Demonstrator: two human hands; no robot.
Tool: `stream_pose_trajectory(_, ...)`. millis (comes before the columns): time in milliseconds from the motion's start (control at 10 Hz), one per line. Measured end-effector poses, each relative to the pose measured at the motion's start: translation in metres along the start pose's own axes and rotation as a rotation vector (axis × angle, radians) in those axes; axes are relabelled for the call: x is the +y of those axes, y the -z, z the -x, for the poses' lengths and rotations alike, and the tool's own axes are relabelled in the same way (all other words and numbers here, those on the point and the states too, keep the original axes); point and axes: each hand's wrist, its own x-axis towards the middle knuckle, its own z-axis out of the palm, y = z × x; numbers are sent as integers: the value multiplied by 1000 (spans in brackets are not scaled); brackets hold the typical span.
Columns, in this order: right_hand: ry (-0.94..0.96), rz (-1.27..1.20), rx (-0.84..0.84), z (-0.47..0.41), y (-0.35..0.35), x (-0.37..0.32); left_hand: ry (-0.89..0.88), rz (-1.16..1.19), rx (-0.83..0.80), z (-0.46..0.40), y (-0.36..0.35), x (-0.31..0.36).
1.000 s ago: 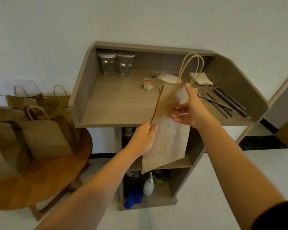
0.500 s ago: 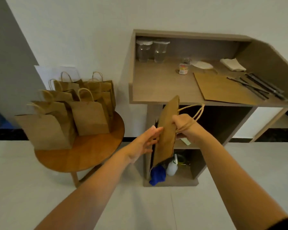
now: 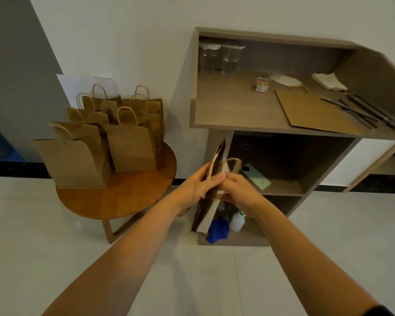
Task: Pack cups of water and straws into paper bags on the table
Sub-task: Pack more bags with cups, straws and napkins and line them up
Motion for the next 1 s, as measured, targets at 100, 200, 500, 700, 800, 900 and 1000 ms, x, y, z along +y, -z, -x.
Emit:
stream_pose_trajectory(100,47,-68,77,-2,2,4,30,57,36,-4,-4,-4)
stream_pose_trajectory(200,91,151,178,-8,-1,7,96,14,112,-8,-13,-7)
stream_pose_trajectory(500,104,497,216,-10,3,32,202,-880,359,-4,-3,-26)
stream_pose_trajectory(700,-70,871,306,-21,8,49,46,-876,343,-4,7,-43)
stream_pose_trajectory(800,-155,1024,325,-19,27,50,295,-960,482,1,28,-47)
stream_pose_trajectory(900,-257,1102,353,-14,45,49,445,-977,592,7,49,-48)
stream_pose_trajectory(1000,-255,1169,305,-16,47,50,458,-1007,610,5,53,-48)
